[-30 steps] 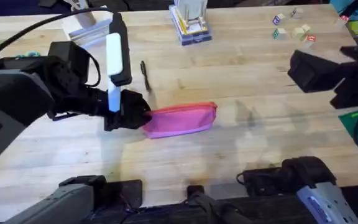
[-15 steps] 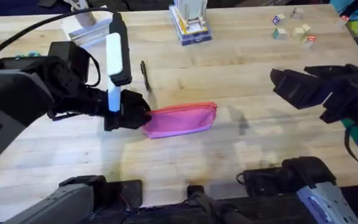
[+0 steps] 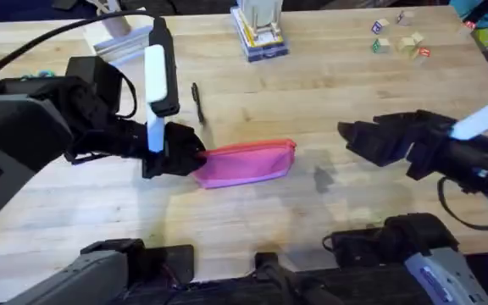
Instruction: Unzip the bag, pick up the pens from the table one at a time and place them inside, then zip the bag closed.
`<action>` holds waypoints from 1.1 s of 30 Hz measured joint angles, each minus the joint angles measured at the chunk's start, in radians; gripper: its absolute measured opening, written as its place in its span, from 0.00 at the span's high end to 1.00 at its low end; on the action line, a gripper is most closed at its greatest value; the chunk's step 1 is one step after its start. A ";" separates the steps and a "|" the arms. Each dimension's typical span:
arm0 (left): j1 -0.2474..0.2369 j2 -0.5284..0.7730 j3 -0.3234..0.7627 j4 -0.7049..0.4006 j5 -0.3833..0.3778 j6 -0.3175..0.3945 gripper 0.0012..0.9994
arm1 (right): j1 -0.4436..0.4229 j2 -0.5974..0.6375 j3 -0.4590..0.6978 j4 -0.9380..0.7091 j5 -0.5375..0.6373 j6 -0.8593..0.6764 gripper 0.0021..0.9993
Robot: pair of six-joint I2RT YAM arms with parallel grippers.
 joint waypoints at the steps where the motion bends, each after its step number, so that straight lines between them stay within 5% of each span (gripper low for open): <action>1: 0.000 0.000 0.000 0.000 0.000 0.000 0.96 | 0.000 0.001 -0.007 0.000 -0.007 0.000 0.00; 10: 0.000 0.000 0.000 0.000 0.000 0.000 0.96 | 0.000 0.046 -0.025 0.000 -0.051 0.001 0.00; 27: 0.000 0.000 0.000 0.000 0.000 0.000 0.96 | -0.061 0.578 -0.027 0.031 -0.330 0.019 0.00; 33: 0.000 0.000 0.000 0.000 0.000 0.000 0.96 | -0.111 0.651 -0.027 0.034 -0.429 0.022 0.00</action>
